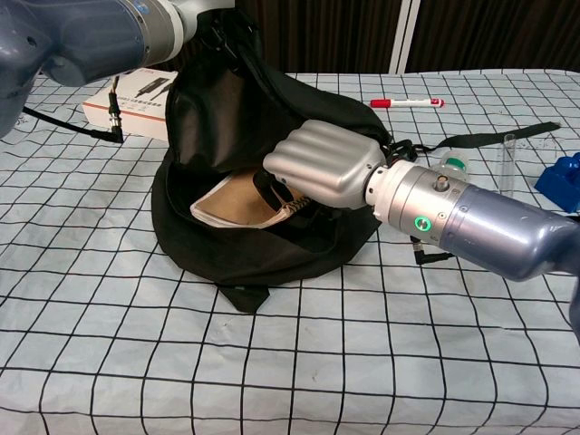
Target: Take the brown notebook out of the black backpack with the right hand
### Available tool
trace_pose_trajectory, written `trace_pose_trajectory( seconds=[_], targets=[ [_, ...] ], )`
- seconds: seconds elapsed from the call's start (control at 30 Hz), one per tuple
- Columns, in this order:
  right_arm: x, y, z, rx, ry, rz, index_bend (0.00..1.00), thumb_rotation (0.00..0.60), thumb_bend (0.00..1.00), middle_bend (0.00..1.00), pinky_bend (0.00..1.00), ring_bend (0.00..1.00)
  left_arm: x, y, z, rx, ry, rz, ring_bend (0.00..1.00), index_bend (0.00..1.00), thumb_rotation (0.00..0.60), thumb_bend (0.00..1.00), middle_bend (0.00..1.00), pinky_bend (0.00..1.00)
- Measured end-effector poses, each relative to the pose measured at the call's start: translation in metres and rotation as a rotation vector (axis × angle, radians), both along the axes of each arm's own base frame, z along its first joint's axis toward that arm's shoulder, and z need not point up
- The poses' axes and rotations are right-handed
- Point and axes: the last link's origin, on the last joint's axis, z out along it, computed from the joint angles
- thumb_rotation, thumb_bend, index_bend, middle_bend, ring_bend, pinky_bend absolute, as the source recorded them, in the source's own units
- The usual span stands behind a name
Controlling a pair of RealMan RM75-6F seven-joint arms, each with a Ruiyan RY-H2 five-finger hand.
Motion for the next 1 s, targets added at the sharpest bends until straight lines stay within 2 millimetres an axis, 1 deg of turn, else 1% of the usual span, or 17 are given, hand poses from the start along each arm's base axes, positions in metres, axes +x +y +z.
trace_pose_trajectory(
  seconds=[0.33,0.5,0.8,0.87,1.0],
  targets=[
    [-0.001,0.001,0.0022,-0.001,0.003,0.008,0.55,0.6,0.36,0.53,0.42,0.55,0.0023,-0.0034,-0.003,-0.006,0.005,-0.012,0.5,0.62,0.6,0.4,0.63,0.45],
    [-0.0014,0.0004,0.0009,-0.005,0.012,0.012,0.56,0.6,0.39,0.53,0.43,0.56,0.0031,-0.004,-0.0062,-0.013,0.008,-0.013,0.5,0.62,0.6,0.4,0.63,0.45],
    [0.0021,0.0012,0.0015,-0.007,-0.017,0.005,0.58,0.6,0.41,0.54,0.44,0.57,0.0041,-0.0032,-0.0023,-0.003,0.005,-0.013,0.5,0.62,0.6,0.4,0.63,0.45],
    [0.002,0.0018,0.0016,-0.006,-0.016,0.007,0.6,0.6,0.41,0.55,0.44,0.57,0.0037,-0.0031,-0.001,-0.001,0.004,-0.011,0.5,0.62,0.6,0.4,0.63,0.45],
    [0.0027,0.0024,0.0024,0.004,-0.026,0.006,0.66,0.6,0.4,0.59,0.47,0.61,0.0039,-0.0029,0.0009,0.0,0.001,-0.01,0.5,0.62,0.6,0.4,0.63,0.45]
  ],
)
